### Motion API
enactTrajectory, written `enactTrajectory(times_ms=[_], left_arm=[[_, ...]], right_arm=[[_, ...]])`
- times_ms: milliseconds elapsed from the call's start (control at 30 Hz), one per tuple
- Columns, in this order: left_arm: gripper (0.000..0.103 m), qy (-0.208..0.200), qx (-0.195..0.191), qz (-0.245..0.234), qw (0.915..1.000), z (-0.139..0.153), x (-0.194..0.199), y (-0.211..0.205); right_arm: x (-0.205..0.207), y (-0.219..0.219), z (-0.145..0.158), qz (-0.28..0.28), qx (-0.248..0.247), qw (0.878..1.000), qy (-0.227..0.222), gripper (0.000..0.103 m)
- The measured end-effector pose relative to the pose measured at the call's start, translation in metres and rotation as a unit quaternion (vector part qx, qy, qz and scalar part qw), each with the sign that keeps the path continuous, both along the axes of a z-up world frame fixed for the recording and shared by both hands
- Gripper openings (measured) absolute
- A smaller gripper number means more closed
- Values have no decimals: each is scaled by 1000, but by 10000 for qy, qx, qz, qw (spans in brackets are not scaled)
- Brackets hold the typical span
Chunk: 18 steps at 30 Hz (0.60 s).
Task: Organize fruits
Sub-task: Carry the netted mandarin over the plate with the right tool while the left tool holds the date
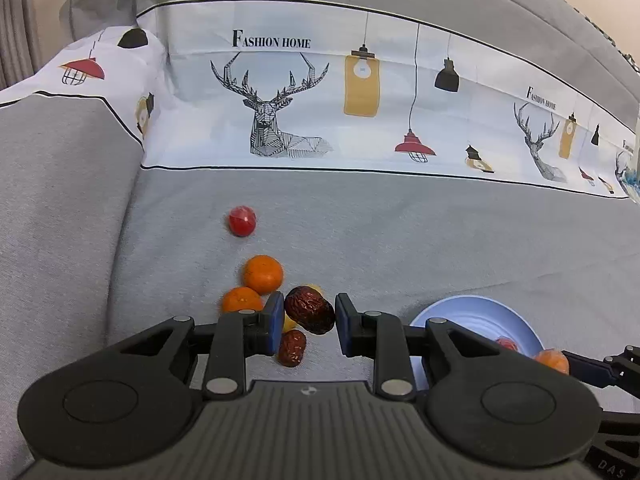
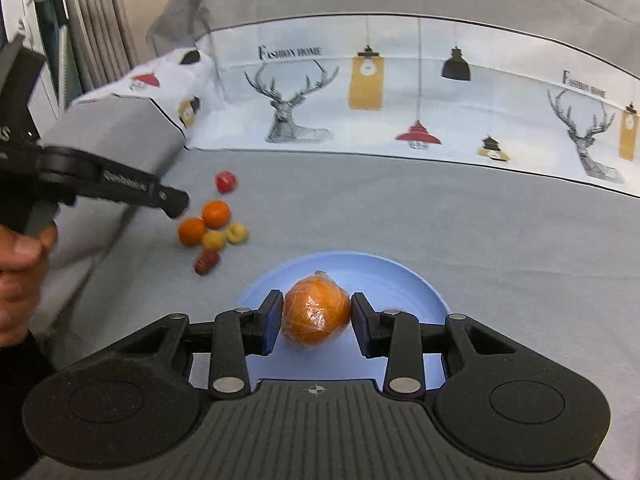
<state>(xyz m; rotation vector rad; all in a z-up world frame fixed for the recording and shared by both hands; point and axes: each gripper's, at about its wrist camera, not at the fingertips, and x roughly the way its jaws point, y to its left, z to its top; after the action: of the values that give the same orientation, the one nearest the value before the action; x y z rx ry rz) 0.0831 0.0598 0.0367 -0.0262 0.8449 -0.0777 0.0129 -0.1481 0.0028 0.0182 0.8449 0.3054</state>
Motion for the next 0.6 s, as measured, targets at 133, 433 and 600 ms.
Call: enactTrajectory(times_ms=[133,433,600], left_arm=[[30,94,-7,33,10000,-6,5,-1],[30,196,23,-62,9998,-15,12,-6],[30,195,-71,-289,9994,-17,11,-13]], right_arm=[[0,-9,-2,-80,-41,10000,26,39],[7,-16,-4,-242,-44,9997,15,39],[13,-23,-7,-507,-58,9987,62,39]])
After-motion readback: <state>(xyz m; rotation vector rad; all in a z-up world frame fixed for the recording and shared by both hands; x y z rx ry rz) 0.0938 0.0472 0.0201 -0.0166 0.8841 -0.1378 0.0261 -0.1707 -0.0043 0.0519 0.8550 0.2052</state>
